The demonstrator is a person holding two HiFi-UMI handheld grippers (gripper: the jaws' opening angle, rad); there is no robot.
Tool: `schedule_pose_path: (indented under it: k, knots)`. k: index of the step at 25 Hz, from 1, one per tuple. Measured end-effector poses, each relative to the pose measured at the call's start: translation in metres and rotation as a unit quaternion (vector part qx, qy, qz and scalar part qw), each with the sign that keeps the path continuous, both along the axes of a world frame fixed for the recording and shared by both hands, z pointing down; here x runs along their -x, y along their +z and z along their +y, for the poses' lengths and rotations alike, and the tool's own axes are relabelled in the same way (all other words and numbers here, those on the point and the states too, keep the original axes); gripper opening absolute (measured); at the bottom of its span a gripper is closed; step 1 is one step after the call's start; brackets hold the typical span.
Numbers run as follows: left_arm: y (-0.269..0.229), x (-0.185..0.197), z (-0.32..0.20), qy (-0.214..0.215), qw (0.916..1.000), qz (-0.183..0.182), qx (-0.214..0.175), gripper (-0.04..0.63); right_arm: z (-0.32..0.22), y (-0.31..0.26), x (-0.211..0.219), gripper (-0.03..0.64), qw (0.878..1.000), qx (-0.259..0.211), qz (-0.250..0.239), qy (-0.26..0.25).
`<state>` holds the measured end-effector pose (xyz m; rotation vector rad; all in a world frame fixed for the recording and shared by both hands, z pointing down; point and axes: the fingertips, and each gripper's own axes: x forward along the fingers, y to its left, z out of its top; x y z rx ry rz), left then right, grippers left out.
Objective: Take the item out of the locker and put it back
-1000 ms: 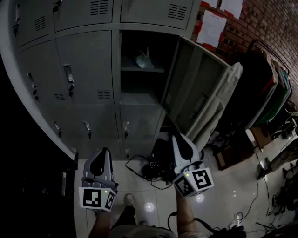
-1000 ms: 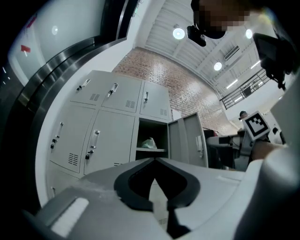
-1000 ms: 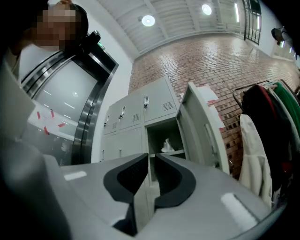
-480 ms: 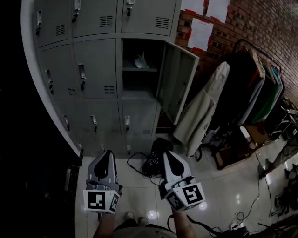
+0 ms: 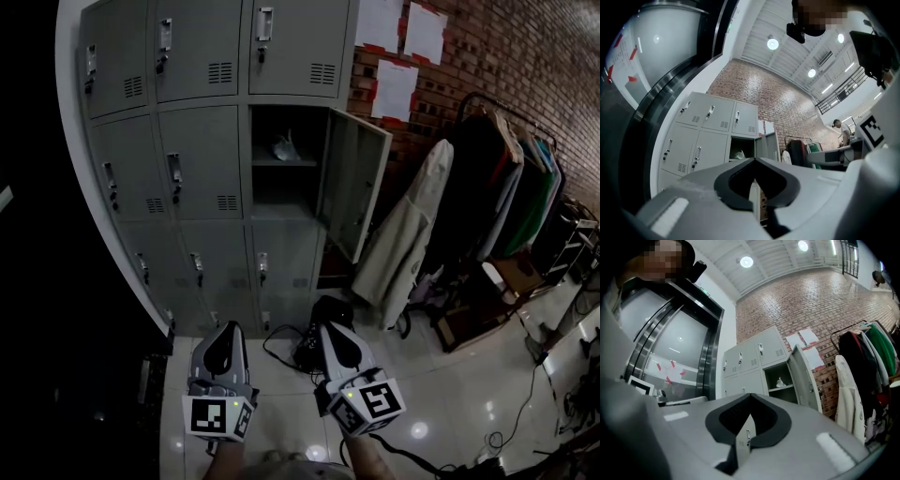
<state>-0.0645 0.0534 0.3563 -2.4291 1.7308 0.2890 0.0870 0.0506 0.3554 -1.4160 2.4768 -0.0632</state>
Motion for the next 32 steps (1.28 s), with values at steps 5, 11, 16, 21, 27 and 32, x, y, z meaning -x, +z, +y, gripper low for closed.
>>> schedule_pose_path:
  k: [5,11,16,21,27,32]
  knots:
    - [-0.001,-0.002,0.0,0.012,0.9999,0.001,-0.002,0.006,0.001,-0.005,0.001,0.003,1.0,-0.005,-0.014,0.006]
    - [0.006,-0.003,0.002,0.024,0.9997,0.009,0.003,0.006,0.003,0.008,0.001,0.003,1.0,0.011,0.005,0.025]
    - [0.014,-0.004,0.0,0.027,0.9995,0.008,0.015,0.006,0.003,0.011,-0.001,0.003,0.999,0.019,0.001,0.03]
    - [0.013,-0.003,0.0,0.03,0.9994,0.01,0.013,0.006,0.004,0.011,0.003,0.002,0.999,0.019,0.002,0.029]
    - [0.012,0.002,0.0,0.03,0.9994,0.012,0.014,0.006,0.004,0.006,0.009,0.003,1.0,0.011,-0.003,0.024]
    - [0.011,0.005,0.002,0.03,0.9994,0.012,0.01,0.006,0.005,0.004,0.012,0.003,1.0,0.008,-0.002,0.022]
